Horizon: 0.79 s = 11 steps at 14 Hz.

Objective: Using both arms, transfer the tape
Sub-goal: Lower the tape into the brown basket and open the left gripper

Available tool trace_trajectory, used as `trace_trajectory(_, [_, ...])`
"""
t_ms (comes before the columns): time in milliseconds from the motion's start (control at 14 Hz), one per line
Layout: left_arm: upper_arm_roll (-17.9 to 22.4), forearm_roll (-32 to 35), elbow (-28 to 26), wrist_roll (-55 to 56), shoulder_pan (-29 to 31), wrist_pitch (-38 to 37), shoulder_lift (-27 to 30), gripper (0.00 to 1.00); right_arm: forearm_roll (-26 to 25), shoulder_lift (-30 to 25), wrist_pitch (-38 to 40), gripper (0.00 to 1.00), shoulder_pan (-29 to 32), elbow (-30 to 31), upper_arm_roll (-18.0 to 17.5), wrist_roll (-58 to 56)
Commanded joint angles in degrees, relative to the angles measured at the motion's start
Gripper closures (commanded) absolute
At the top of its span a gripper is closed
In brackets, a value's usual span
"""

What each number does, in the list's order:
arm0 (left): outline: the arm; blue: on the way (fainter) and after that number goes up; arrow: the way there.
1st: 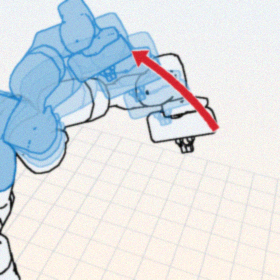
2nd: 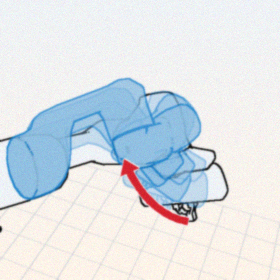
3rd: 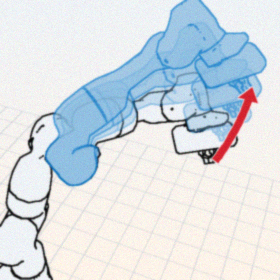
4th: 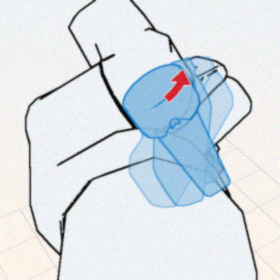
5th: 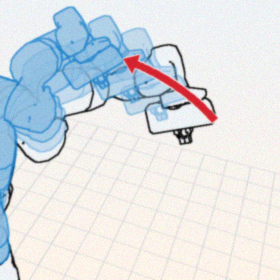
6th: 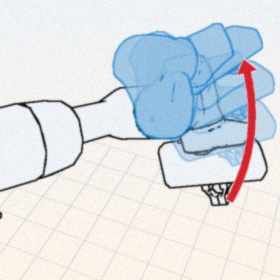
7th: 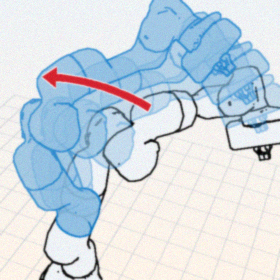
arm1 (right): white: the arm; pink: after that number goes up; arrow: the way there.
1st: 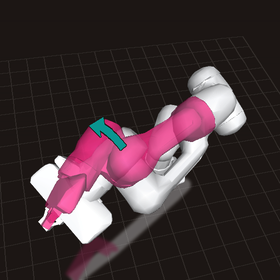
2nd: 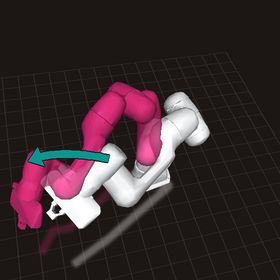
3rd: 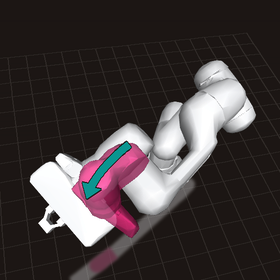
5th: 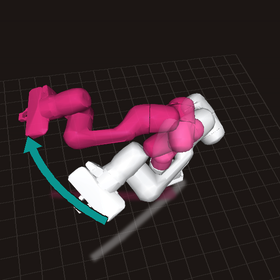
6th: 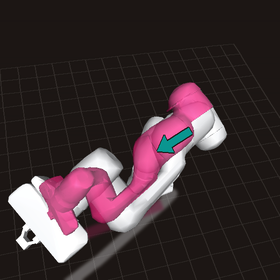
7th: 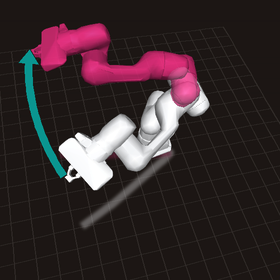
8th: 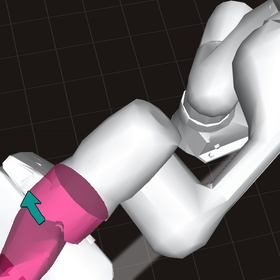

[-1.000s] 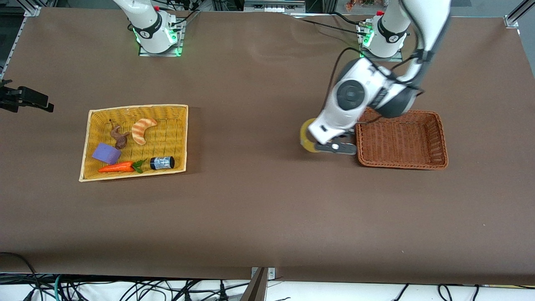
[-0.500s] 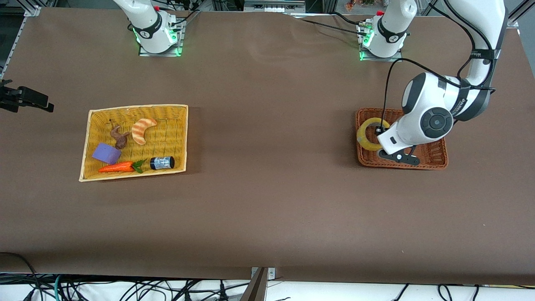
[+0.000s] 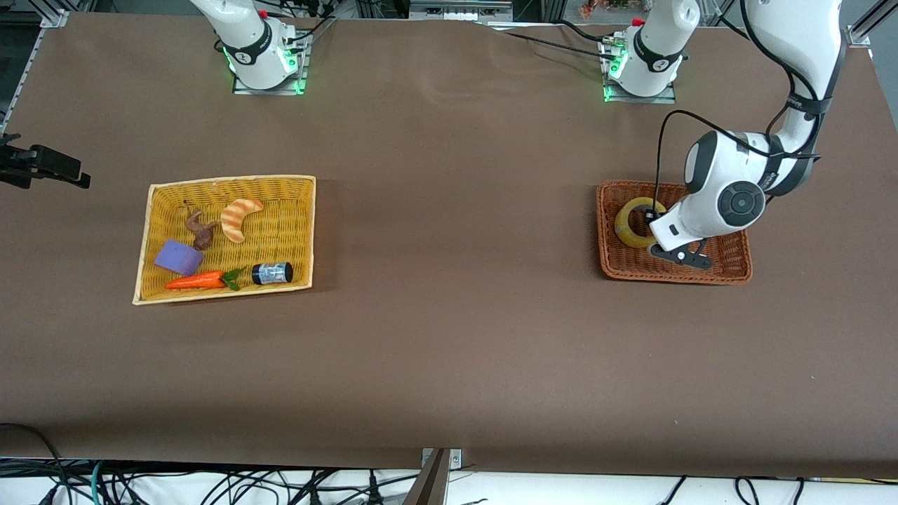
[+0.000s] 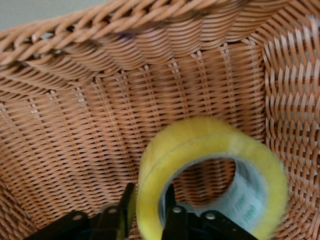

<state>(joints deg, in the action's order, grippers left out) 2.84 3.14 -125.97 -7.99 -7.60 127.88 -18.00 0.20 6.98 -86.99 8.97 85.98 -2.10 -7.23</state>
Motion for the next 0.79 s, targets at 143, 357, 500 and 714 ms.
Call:
trace_trajectory(143, [0.94, -1.73, -0.07, -0.8, -0.84, -0.61, 5.51, 0.0, 0.15, 0.31, 0.68, 0.0, -0.27, -1.08, 0.26, 0.37])
trace_trajectory(357, [0.86, -1.82, -0.15, -1.06, -0.84, -0.09, 9.12, 0.0, 0.16, 0.31, 0.77, 0.0, -0.27, -1.08, 0.26, 0.37])
trace_trajectory(500, [0.42, -1.91, 1.95, -0.8, -0.67, -2.44, 16.19, 0.0, 0.16, 0.31, 0.77, 0.0, -0.18, -1.08, 0.26, 0.37])
trace_trajectory(714, [-3.52, -1.82, 14.56, 0.68, 1.26, -16.55, 17.74, 0.0, 0.16, 0.31, 0.77, 0.0, -0.18, -1.08, 0.34, 0.37])
